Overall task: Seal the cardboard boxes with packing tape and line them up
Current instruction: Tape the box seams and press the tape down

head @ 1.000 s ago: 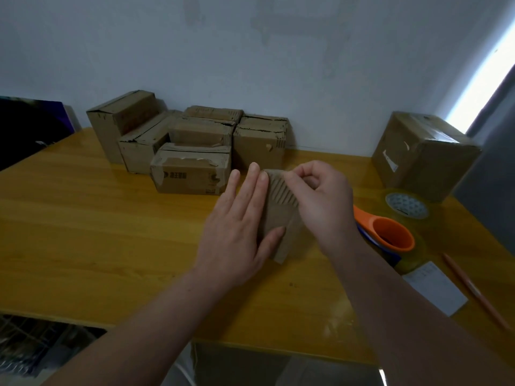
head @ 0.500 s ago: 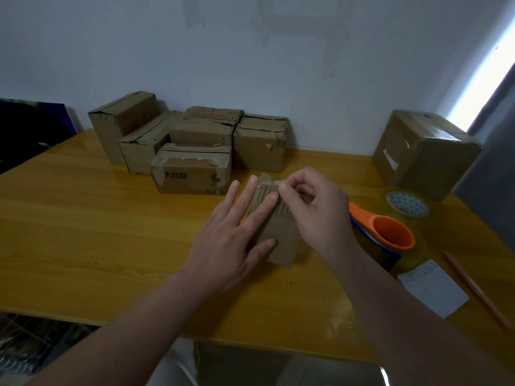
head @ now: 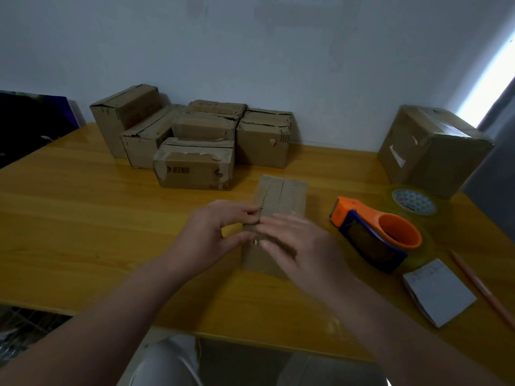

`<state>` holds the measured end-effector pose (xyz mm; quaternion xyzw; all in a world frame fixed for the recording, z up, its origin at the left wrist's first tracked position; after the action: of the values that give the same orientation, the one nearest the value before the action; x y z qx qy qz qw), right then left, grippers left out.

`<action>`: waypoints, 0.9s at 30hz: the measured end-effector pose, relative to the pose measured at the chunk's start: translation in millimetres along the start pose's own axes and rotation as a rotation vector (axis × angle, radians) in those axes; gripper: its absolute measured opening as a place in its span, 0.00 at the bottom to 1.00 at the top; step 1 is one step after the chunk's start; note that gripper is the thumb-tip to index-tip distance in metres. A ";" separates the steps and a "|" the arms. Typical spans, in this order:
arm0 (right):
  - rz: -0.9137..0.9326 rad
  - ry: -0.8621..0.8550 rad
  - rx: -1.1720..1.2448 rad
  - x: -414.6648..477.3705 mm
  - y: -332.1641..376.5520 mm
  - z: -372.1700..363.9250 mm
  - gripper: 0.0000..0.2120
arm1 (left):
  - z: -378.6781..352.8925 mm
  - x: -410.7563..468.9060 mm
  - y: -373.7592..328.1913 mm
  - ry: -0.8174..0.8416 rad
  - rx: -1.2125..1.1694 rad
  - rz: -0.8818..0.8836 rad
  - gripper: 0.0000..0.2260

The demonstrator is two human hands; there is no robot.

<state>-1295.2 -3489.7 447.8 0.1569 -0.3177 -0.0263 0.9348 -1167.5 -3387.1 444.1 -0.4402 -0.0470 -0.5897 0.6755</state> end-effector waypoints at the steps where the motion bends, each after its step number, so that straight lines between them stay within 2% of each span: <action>1: 0.038 0.032 -0.041 -2.4 -0.8 -2.9 0.18 | -0.4 -1.0 1.7 0.001 -0.004 -0.005 0.17; 5: 0.144 0.145 -0.140 -2.9 -4.8 -0.7 0.29 | 6.1 1.0 7.1 0.111 -0.034 0.042 0.18; 7: 0.232 0.215 -0.218 0.8 -7.0 2.8 0.34 | 9.2 1.8 9.2 0.196 -0.066 0.099 0.23; 10: 0.400 0.324 -0.386 6.2 -9.5 0.4 0.38 | 11.0 1.3 12.6 0.260 -0.120 0.158 0.29; 12: 0.480 0.366 -0.488 7.0 -11.4 -5.4 0.40 | 11.0 0.8 14.1 0.278 -0.140 0.171 0.30; 17: 0.636 0.221 -0.815 5.3 -14.4 -13.7 0.42 | 10.2 0.3 14.1 0.280 -0.167 0.193 0.28; 21: 0.692 0.206 -1.180 1.5 -19.4 -24.6 0.45 | 10.2 2.3 14.5 0.276 -0.185 0.202 0.29; 27: 0.736 0.237 -1.290 -5.2 -23.2 -29.1 0.46 | 9.9 5.4 12.5 0.278 -0.134 0.181 0.26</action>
<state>-1280.7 -3503.0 415.8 -0.5366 -0.1684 0.1240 0.8175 -1151.0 -3385.7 446.5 -0.4009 0.1264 -0.5835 0.6949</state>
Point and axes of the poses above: each hand's wrist, its own x-axis towards the middle knuckle, its own z-axis out of the back of the hand, y = z × x, the point moved 5 cm from there along x, towards the middle knuckle, and after that the axes turned 3 degrees about -x, right-handed, at the moved point
